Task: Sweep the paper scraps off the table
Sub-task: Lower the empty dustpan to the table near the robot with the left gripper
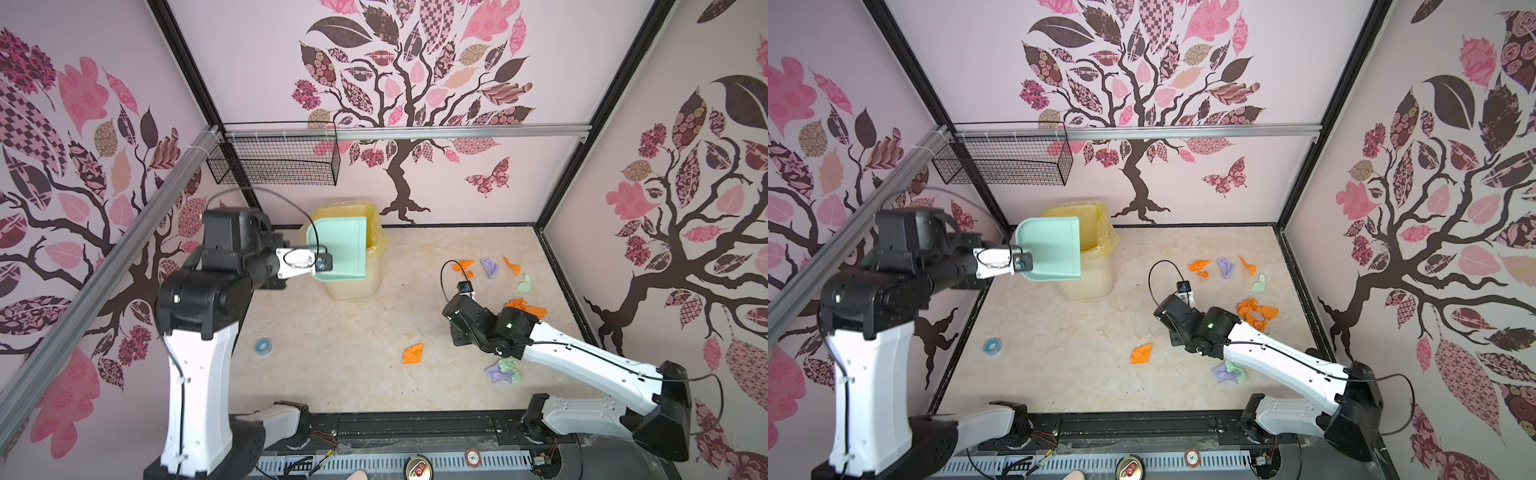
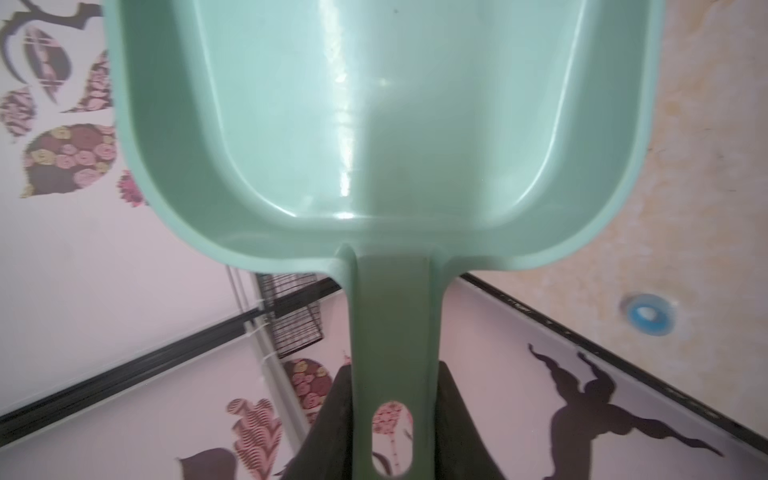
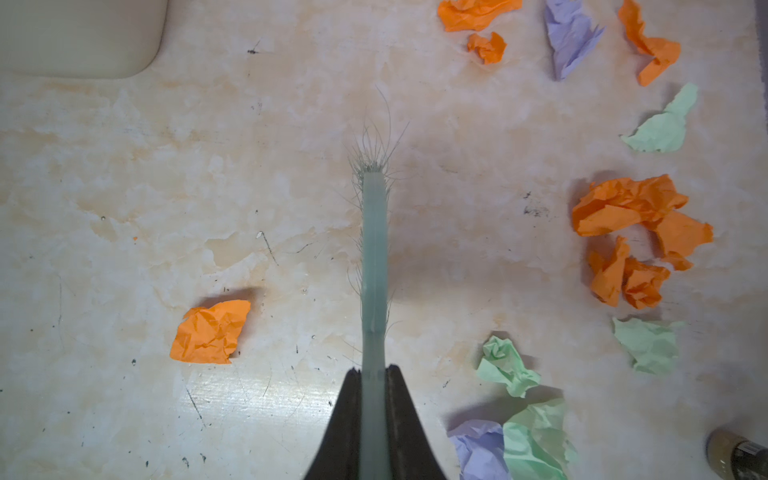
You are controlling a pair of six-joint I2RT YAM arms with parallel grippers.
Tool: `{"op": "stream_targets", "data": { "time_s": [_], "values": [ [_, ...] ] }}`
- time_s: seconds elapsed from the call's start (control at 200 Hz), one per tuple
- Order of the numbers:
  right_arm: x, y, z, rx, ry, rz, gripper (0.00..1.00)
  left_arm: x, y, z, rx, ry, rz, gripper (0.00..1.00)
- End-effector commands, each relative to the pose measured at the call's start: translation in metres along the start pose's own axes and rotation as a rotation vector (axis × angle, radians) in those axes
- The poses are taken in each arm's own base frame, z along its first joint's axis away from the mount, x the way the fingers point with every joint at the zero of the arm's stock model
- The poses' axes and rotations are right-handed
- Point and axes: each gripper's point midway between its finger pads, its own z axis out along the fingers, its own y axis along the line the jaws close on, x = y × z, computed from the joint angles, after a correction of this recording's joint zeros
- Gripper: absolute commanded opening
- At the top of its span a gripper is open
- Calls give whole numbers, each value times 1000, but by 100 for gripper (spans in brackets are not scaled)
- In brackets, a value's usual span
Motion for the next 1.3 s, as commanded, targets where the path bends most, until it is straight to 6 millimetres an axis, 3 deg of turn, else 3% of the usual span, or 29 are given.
{"op": "stream_targets", "data": {
  "time_s": [0.0, 0.08, 0.2, 0.38, 0.52, 0.66, 1.035, 1.236, 1.296],
  "values": [
    [-27, -14, -28, 13, -79, 21, 0, -16, -75, 38, 219, -82, -93, 0],
    [-32, -12, -33, 7, -87, 24, 0, -21, -118, 53, 306, -105, -139, 0],
    [-33, -2, -30, -24, -65, 24, 0, -18, -164, 81, 360, -81, -166, 0],
    [-30, 9, -23, -60, -41, 36, 0, -10, -209, 112, 464, -94, -244, 0],
    [-32, 14, -21, -75, -42, 41, 0, 8, -246, 141, 570, -45, -275, 0],
    [-35, 19, -18, -70, -37, 28, 0, 13, -277, 159, 646, -36, -287, 0],
    [-39, 28, -11, -78, -28, 16, 0, 12, -319, 194, 720, -43, -301, 0],
    [-35, 27, -9, -75, -18, 16, 0, 4, -319, 200, 758, -84, -344, 0],
    [-34, 26, -9, -74, -18, 17, 0, 2, -318, 201, 757, -96, -350, 4]
  ]
}}
